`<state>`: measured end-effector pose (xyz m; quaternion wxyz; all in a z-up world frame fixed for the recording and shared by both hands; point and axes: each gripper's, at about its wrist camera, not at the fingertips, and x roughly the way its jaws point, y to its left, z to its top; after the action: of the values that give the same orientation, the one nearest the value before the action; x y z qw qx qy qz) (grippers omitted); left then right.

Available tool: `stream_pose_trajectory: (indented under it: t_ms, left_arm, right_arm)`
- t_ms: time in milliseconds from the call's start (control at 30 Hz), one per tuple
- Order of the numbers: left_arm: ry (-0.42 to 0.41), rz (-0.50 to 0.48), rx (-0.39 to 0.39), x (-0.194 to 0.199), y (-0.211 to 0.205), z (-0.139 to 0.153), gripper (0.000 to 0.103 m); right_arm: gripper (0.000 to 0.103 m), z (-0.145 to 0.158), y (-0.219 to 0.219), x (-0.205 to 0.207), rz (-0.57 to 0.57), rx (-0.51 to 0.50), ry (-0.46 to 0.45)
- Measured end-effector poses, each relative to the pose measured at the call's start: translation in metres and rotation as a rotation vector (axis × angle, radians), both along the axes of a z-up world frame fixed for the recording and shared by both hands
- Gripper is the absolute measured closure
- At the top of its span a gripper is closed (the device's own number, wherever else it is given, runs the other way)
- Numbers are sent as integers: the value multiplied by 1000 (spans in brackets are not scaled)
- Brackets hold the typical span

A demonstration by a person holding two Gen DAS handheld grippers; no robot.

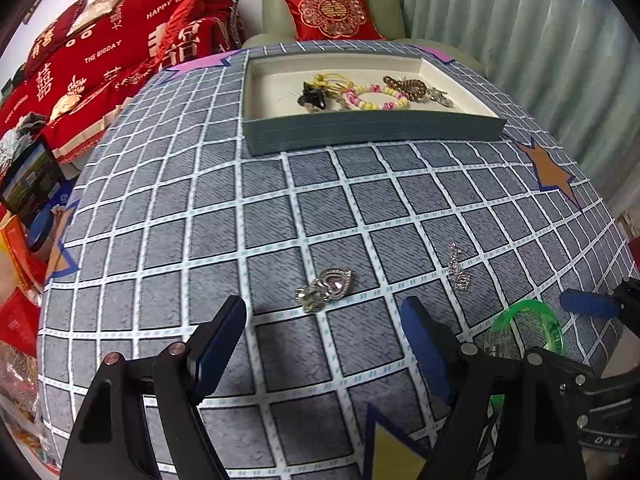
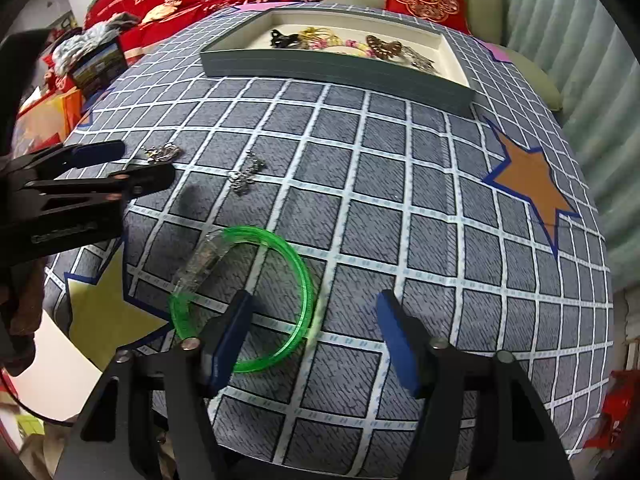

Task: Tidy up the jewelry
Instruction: 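Grasp the silver heart charm with the left gripper while the right grasps the green bangle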

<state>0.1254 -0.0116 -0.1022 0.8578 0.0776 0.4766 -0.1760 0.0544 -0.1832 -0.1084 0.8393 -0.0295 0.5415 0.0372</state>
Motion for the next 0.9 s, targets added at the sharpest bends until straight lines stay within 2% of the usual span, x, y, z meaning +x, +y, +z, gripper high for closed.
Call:
stream_pose_trajectory:
  t_ms: [133, 167, 233, 300, 333, 400, 433, 500, 533, 633, 900]
  left_arm:
    - [16, -9, 7, 0, -4, -5, 18]
    - [12, -13, 14, -1, -5, -5, 22]
    - [18, -21, 9, 0, -6, -4, 25]
    - [17, -24, 16, 1, -9, -3, 35]
    - [16, -26, 20, 1, -10, -3, 36]
    - [15, -34, 23, 1, -12, -2, 48]
    - [13, -40, 27, 0, -15, -1, 53]
    - [13, -48, 28, 0, -17, 1, 77]
    - [14, -50, 26, 0, -18, 1, 84]
    - [16, -46, 1, -1, -15, 3, 88]
    - [0, -12, -53, -1, -5, 14, 88]
  right_arm:
    - [49, 1, 3, 1, 22, 3, 1]
    - [52, 1, 4, 1, 27, 3, 2]
    - [64, 2, 5, 2, 32, 4, 2]
    - [69, 3, 6, 4, 36, 5, 4]
    - [71, 3, 6, 4, 37, 5, 5]
    - [76, 3, 8, 5, 42, 2, 6]
    - [83, 3, 8, 5, 45, 1, 5]
    - [93, 3, 9, 4, 48, 2, 3]
    - [95, 3, 9, 4, 48, 4, 3]
    - [96, 4, 5, 3, 45, 17, -1]
    - [96, 20, -16, 6, 5, 85, -37]
